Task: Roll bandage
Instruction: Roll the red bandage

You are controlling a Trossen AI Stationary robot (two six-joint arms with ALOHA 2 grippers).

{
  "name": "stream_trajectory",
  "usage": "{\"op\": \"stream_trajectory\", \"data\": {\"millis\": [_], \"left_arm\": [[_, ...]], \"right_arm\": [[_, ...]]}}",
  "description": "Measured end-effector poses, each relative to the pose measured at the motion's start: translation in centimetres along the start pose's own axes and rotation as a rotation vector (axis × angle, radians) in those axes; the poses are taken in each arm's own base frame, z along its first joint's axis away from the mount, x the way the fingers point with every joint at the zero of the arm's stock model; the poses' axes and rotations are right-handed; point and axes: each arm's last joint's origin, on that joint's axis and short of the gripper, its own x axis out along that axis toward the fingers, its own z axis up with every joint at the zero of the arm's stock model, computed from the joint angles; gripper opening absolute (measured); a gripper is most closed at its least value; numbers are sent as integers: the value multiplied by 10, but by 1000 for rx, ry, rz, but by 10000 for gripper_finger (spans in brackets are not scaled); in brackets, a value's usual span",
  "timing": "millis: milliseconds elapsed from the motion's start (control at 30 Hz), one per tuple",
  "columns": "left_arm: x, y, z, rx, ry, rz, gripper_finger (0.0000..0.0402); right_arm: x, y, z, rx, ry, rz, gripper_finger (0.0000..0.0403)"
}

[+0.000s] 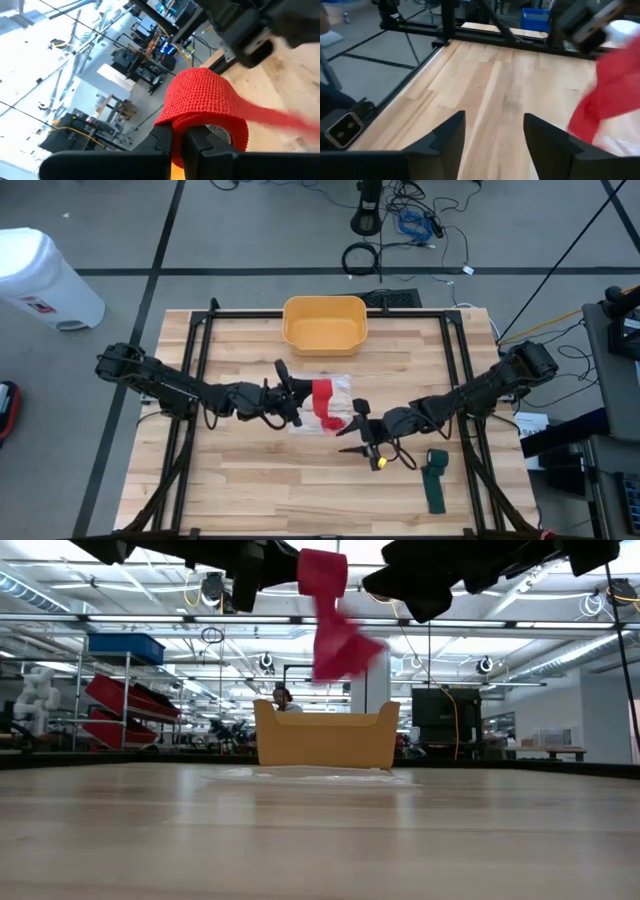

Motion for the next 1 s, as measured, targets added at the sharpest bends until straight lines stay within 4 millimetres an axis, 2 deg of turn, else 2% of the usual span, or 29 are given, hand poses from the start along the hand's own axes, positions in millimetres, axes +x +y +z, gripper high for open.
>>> {"op": "stream_trajectory", "data": {"millis": [100, 267, 467, 633, 733, 867, 1000], "left_arm": [[1, 3, 4, 17, -6, 12, 13], [3, 10, 11, 1, -25, 31, 13], [0, 8, 21, -30, -57, 17, 13], [-6, 1, 29, -85, -98, -24, 13], [-9, -2, 32, -132, -139, -69, 13], [-12, -7, 36, -177, -203, -143, 13], [-14, -10, 40, -197, -292, -232, 13]], "right_arm": [[-1, 7, -4, -7, 41, 0, 200], [-3, 13, -12, 47, 103, -38, 193], [-5, 14, -31, 44, -47, -145, 178], [-13, -2, -47, 78, -227, -182, 175], [-7, -10, -48, 71, -286, -137, 175], [13, -17, -52, 21, -261, -80, 174], [23, -22, -52, -15, -266, -44, 174]]}}
